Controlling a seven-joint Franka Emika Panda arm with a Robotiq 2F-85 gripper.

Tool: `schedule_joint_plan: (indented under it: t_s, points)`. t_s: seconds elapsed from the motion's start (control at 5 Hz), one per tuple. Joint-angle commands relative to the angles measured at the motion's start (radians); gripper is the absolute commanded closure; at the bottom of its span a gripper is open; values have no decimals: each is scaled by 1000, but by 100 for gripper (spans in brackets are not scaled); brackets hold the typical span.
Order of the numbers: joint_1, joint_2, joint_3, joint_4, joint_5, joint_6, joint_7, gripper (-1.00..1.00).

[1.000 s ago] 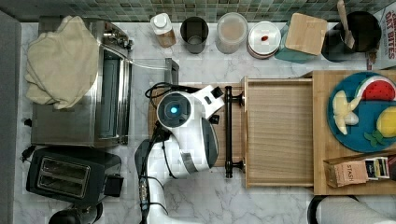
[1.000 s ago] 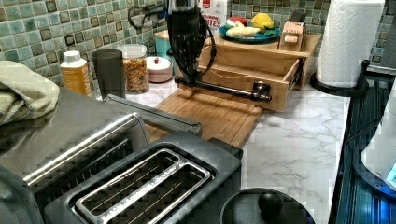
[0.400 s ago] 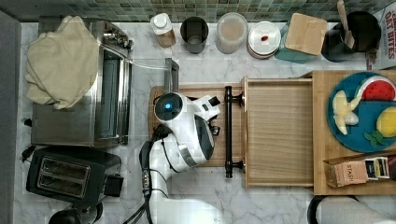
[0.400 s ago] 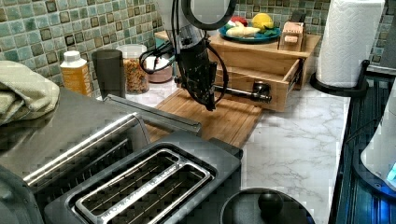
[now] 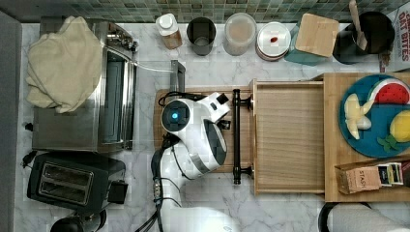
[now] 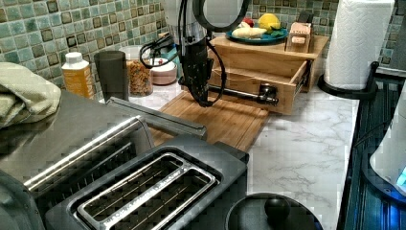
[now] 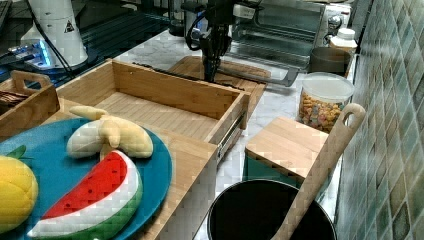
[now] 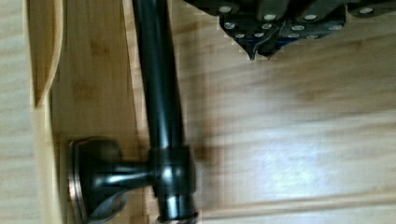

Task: Close the drawer.

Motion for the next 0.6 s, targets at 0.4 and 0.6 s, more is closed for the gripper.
schedule_joint_plan:
  t_s: [0.4, 0.6]
  points:
    - [-175, -93, -164, 27, -105, -69, -266, 100]
    - [-227, -60, -222, 53, -159, -20, -342, 100]
